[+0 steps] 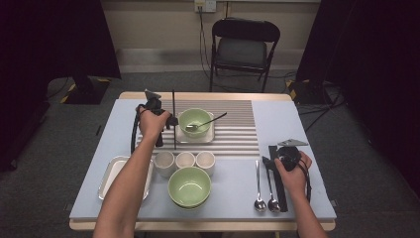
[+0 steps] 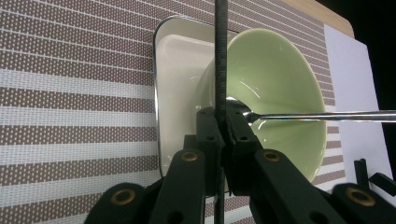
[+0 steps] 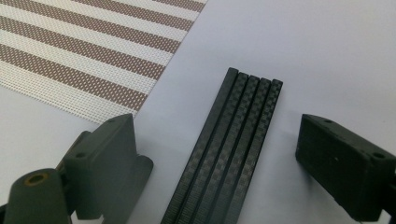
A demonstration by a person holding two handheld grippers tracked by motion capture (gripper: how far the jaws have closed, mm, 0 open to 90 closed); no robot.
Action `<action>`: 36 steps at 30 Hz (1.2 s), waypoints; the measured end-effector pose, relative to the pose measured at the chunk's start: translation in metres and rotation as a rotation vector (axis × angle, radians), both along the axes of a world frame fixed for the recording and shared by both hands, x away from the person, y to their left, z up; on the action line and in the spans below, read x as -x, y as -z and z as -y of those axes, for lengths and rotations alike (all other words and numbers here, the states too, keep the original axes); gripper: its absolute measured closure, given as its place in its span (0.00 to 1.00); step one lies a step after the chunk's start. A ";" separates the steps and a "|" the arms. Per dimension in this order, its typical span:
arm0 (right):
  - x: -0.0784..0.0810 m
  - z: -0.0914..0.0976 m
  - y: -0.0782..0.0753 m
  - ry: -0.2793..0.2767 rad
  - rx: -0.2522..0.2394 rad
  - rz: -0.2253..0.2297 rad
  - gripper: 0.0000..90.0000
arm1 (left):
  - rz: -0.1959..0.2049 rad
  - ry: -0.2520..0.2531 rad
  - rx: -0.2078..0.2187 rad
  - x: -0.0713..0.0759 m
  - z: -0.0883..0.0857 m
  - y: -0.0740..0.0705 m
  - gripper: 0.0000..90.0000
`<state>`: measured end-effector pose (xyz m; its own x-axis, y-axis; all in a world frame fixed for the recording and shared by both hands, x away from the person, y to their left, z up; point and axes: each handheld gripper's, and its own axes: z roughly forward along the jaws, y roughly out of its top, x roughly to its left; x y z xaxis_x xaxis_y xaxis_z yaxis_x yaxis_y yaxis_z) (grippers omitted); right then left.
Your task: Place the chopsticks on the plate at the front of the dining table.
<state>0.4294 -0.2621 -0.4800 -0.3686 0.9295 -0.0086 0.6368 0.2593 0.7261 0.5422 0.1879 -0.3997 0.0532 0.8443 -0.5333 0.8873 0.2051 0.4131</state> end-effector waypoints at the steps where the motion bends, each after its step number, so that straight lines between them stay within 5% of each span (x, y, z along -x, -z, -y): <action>1: 0.000 0.000 0.000 -0.001 0.002 0.003 0.12 | -0.003 -0.003 -0.001 0.000 0.000 0.000 0.96; 36: 0.000 0.000 0.000 0.001 0.000 0.001 0.12 | -0.022 -0.033 -0.031 -0.006 0.001 0.009 0.96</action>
<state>0.4293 -0.2620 -0.4801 -0.3677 0.9299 -0.0092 0.6360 0.2587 0.7270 0.5480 0.1872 -0.4082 0.0139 0.8615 -0.5076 0.8891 0.2217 0.4005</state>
